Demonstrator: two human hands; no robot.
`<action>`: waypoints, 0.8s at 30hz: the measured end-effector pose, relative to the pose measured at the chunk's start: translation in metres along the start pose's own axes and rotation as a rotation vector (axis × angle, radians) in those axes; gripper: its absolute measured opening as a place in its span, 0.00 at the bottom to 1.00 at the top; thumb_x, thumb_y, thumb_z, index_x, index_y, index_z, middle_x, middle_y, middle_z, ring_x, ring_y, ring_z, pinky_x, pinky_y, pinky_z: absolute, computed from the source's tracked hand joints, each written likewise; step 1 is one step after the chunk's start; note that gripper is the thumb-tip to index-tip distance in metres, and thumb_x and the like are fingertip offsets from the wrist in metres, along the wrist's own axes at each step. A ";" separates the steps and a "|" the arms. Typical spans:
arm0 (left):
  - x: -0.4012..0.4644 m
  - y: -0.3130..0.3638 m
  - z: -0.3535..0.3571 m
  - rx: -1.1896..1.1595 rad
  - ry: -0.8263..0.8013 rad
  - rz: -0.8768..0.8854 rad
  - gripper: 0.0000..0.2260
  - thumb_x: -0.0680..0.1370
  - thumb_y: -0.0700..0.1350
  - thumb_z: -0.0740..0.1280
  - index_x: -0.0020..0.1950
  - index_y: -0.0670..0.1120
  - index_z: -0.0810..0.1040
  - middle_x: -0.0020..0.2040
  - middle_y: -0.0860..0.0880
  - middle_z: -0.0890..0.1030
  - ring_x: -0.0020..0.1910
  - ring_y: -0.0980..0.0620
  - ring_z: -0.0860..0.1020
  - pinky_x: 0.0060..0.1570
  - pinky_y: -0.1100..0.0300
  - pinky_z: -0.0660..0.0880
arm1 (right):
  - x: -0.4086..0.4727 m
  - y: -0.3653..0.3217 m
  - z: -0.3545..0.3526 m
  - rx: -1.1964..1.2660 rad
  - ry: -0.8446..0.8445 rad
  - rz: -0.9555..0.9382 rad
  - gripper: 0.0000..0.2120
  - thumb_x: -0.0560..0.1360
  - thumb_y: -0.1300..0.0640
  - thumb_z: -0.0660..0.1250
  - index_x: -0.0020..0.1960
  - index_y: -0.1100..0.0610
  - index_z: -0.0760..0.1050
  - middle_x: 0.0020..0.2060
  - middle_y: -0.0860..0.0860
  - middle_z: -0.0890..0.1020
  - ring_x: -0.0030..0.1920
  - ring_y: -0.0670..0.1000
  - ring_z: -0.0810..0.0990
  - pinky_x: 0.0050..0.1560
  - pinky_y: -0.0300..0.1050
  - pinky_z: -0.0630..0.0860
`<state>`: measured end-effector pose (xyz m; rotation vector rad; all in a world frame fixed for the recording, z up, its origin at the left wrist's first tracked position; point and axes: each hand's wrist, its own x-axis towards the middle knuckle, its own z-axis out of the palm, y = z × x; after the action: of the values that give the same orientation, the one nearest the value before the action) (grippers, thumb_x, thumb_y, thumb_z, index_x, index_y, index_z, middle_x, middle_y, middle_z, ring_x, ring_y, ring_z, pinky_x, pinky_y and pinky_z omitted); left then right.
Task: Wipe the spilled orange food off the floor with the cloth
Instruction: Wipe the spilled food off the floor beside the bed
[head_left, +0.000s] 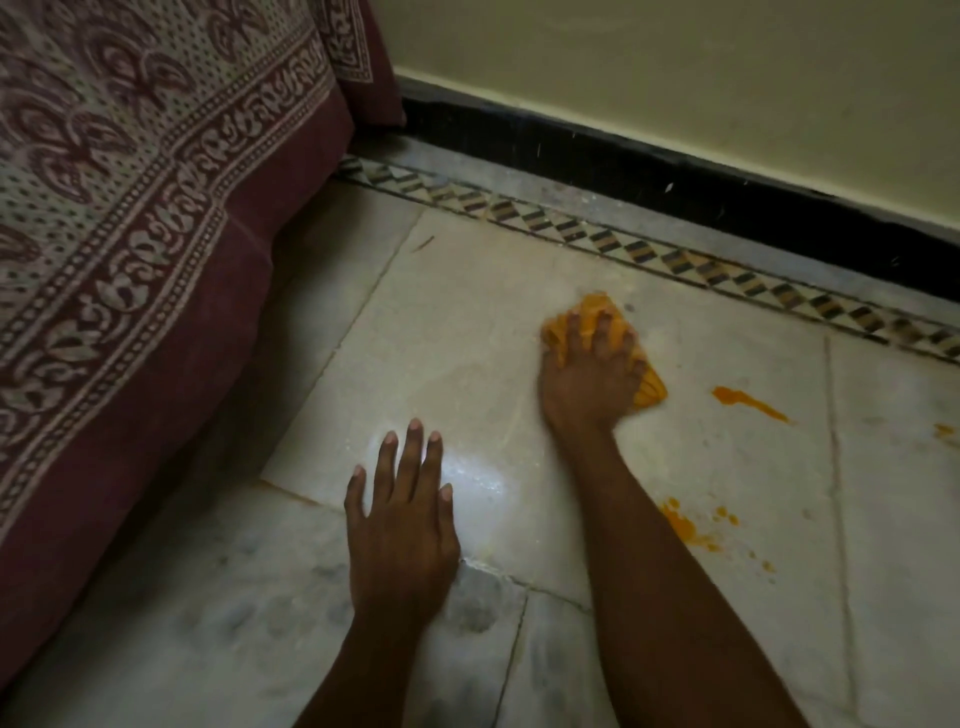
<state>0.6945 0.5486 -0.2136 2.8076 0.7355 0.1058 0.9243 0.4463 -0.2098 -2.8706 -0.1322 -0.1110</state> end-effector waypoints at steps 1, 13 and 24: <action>0.001 0.001 -0.001 0.000 -0.001 -0.003 0.26 0.85 0.56 0.47 0.85 0.54 0.56 0.86 0.54 0.51 0.85 0.51 0.51 0.80 0.44 0.52 | -0.006 -0.011 0.005 0.008 0.023 -0.134 0.29 0.81 0.37 0.52 0.79 0.44 0.68 0.81 0.55 0.66 0.80 0.65 0.63 0.78 0.69 0.58; 0.000 0.003 0.000 -0.030 -0.011 0.001 0.27 0.85 0.55 0.49 0.84 0.53 0.58 0.86 0.53 0.54 0.85 0.51 0.52 0.80 0.43 0.53 | 0.027 0.023 -0.019 -0.009 -0.034 0.256 0.29 0.82 0.34 0.50 0.82 0.40 0.59 0.84 0.52 0.56 0.83 0.64 0.52 0.79 0.69 0.49; 0.000 0.003 -0.005 -0.033 0.004 -0.002 0.27 0.84 0.54 0.52 0.84 0.52 0.59 0.85 0.53 0.54 0.85 0.50 0.53 0.79 0.41 0.55 | -0.053 0.098 -0.045 -0.116 -0.183 -0.160 0.31 0.79 0.29 0.48 0.81 0.32 0.51 0.85 0.48 0.53 0.84 0.58 0.50 0.80 0.68 0.48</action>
<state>0.6952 0.5475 -0.2084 2.7759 0.7299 0.1222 0.8785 0.3358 -0.1964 -2.9781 -0.4041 0.1183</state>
